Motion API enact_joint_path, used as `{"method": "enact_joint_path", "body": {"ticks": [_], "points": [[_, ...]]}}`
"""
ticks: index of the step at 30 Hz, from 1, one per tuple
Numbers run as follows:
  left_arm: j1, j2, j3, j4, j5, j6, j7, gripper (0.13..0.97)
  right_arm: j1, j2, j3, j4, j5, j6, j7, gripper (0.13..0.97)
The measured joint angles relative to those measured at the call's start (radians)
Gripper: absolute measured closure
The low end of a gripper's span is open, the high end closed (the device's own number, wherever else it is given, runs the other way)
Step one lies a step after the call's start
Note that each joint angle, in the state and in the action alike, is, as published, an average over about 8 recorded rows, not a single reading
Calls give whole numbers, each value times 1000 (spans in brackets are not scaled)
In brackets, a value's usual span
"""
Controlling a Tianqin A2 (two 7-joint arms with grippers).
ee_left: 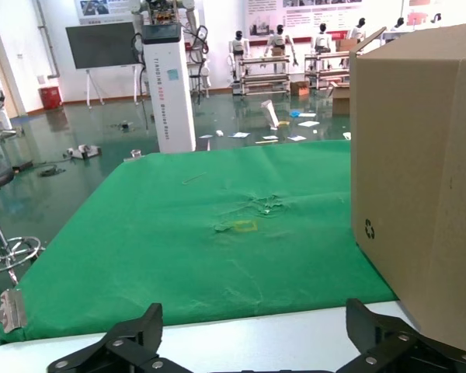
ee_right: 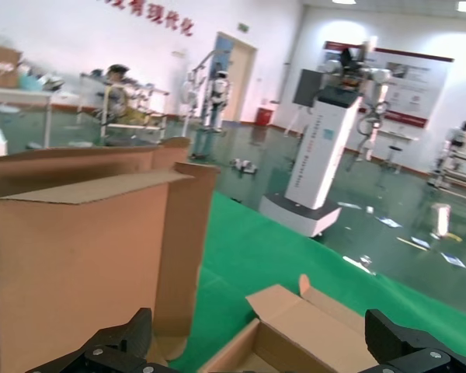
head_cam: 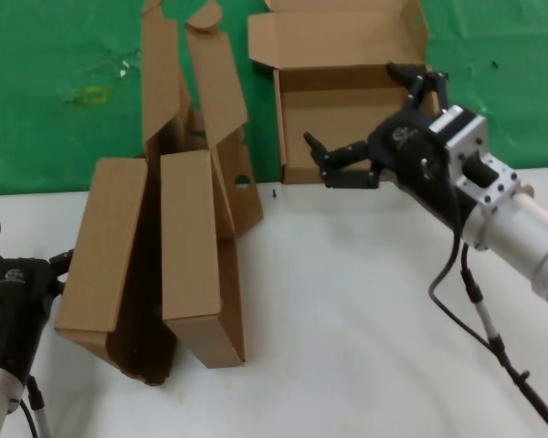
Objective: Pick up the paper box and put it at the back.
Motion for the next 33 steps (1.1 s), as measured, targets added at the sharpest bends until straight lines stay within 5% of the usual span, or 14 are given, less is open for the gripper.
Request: {"method": "enact_joint_path", "body": {"ticks": [13,33], "points": [[0,0,0,0,0,0,0,184,-152,2,33,-15,223,200,-132,129],[0,0,0,0,0,0,0,132,-351,4,77,-34,518,466,-307,129]]}}
